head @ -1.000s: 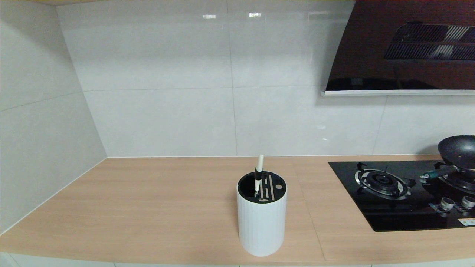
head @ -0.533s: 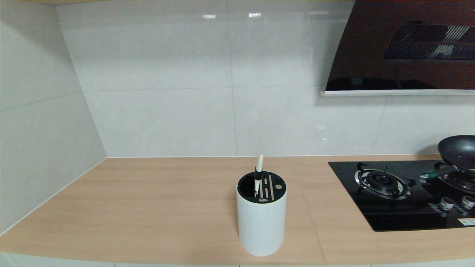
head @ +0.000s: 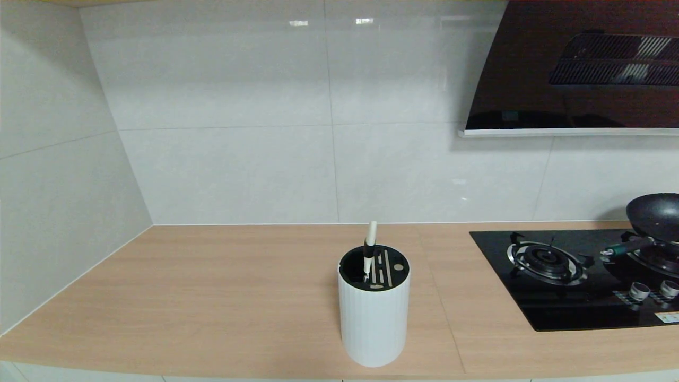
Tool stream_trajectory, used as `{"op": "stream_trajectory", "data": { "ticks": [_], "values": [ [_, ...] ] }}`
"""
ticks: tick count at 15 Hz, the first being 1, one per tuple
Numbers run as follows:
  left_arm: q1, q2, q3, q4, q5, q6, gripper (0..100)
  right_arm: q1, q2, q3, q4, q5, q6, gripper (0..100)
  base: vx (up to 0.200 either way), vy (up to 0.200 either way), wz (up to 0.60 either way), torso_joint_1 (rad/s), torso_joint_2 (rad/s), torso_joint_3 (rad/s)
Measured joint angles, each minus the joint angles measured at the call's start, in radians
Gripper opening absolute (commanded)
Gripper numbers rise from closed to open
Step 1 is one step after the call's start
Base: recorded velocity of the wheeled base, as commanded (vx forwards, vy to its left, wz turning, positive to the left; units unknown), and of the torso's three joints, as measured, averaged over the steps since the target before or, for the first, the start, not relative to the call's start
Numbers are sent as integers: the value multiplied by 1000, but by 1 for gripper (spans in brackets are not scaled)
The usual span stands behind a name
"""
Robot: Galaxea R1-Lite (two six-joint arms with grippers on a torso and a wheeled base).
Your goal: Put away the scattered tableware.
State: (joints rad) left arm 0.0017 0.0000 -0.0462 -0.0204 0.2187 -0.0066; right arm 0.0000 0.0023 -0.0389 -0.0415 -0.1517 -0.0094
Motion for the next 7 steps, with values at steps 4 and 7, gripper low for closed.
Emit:
{"op": "stream_trajectory", "data": {
  "ticks": [4, 7],
  "values": [
    [0, -2, 44, 21, -187, 6, 100, 0, -1, 34, 36, 93, -6, 100, 0, 0, 0, 0, 0, 0],
    [0, -2, 45, 20, -190, 6, 100, 0, -1, 38, 37, 94, -3, 100, 0, 0, 0, 0, 0, 0]
  ]
}}
